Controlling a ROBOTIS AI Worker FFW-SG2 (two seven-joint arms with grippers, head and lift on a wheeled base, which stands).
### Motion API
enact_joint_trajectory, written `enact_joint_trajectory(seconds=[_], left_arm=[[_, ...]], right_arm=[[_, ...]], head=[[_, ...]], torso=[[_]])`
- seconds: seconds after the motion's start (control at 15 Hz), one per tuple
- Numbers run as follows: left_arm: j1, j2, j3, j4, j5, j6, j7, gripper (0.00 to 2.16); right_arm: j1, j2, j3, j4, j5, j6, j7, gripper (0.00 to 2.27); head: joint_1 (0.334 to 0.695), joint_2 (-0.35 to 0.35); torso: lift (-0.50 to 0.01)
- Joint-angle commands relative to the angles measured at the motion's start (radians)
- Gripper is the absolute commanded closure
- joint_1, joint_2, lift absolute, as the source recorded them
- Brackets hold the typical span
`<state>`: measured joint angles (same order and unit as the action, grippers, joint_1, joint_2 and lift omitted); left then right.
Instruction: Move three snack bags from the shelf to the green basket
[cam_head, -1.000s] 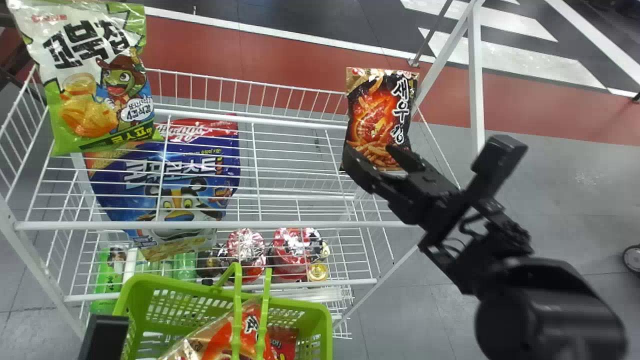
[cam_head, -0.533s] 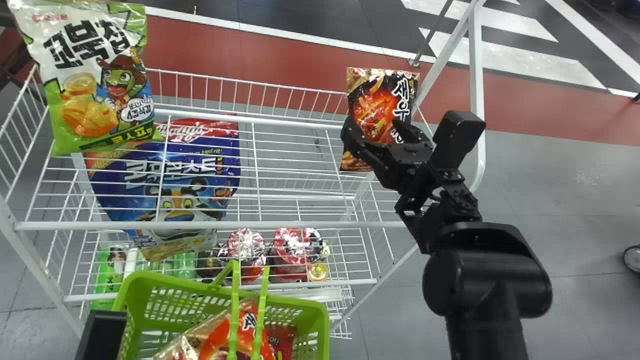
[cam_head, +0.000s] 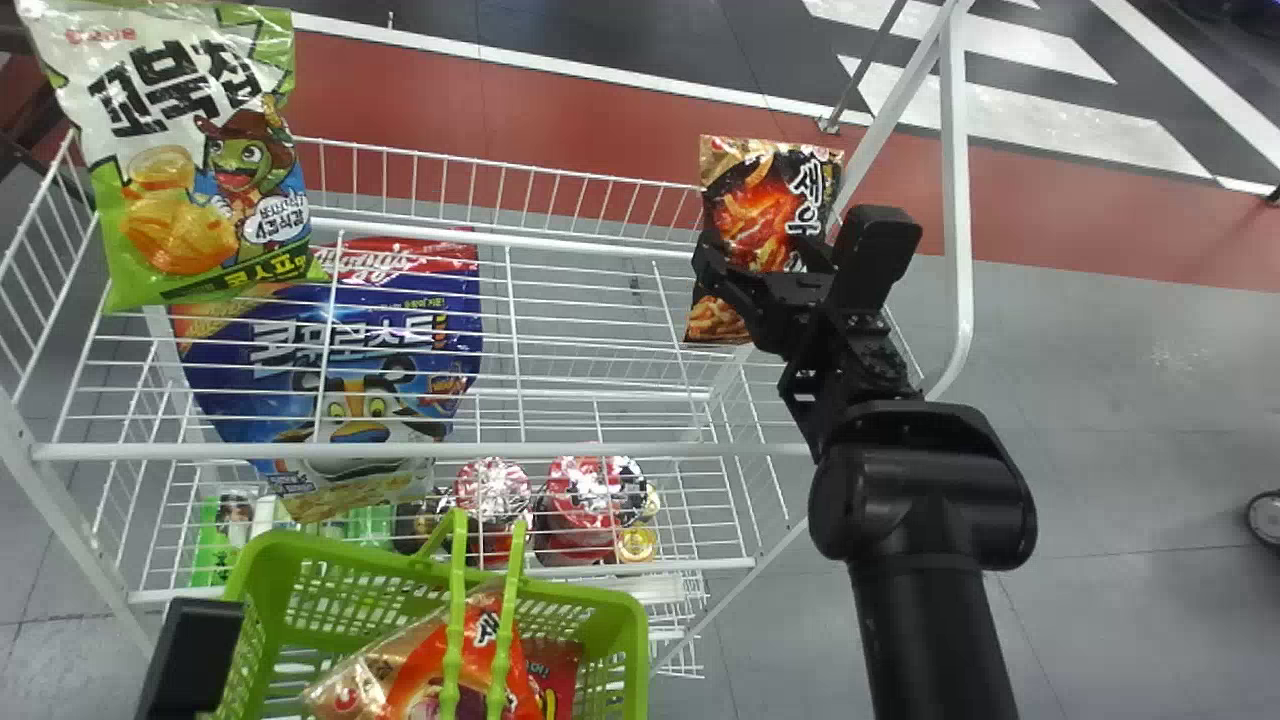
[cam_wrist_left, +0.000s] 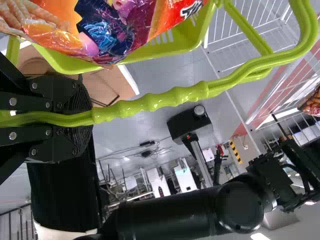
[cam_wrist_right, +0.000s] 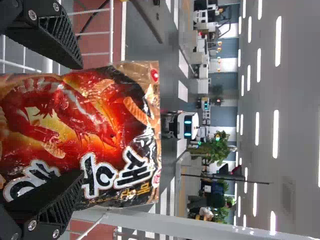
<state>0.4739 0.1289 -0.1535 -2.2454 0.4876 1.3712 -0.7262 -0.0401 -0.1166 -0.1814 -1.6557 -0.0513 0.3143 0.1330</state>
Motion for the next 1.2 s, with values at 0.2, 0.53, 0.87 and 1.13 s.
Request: enact_joint_trajectory(seconds=[0.2, 0.53, 0.87, 1.13], left_arm=[[-0.017, 0.0, -0.004, 0.02, 0.006, -0.001, 0.005, 2.06], [-0.012, 0.0, 0.003, 0.013, 0.008, 0.003, 0.005, 2.06], [-0.014, 0.0, 0.014, 0.012, 0.011, 0.003, 0.005, 2.06], [-0.02, -0.005, 0.022, 0.013, 0.013, 0.003, 0.007, 2.06]], right_arm=[[0.043, -0.006, 0.008, -0.042, -0.001, -0.002, 0.027, 2.25], [0.134, 0.002, 0.025, -0.211, -0.008, -0.017, 0.02, 2.25], [0.338, -0.002, 0.039, -0.579, -0.055, 0.124, 0.051, 2.25], [0.457, -0.002, -0.015, -0.839, -0.182, 0.575, 0.094, 2.25]], head=[[0.695, -0.35], [0.695, -0.35], [0.695, -0.35], [0.695, -0.35]], torso=[[-0.049], [-0.049], [-0.049], [-0.049]])
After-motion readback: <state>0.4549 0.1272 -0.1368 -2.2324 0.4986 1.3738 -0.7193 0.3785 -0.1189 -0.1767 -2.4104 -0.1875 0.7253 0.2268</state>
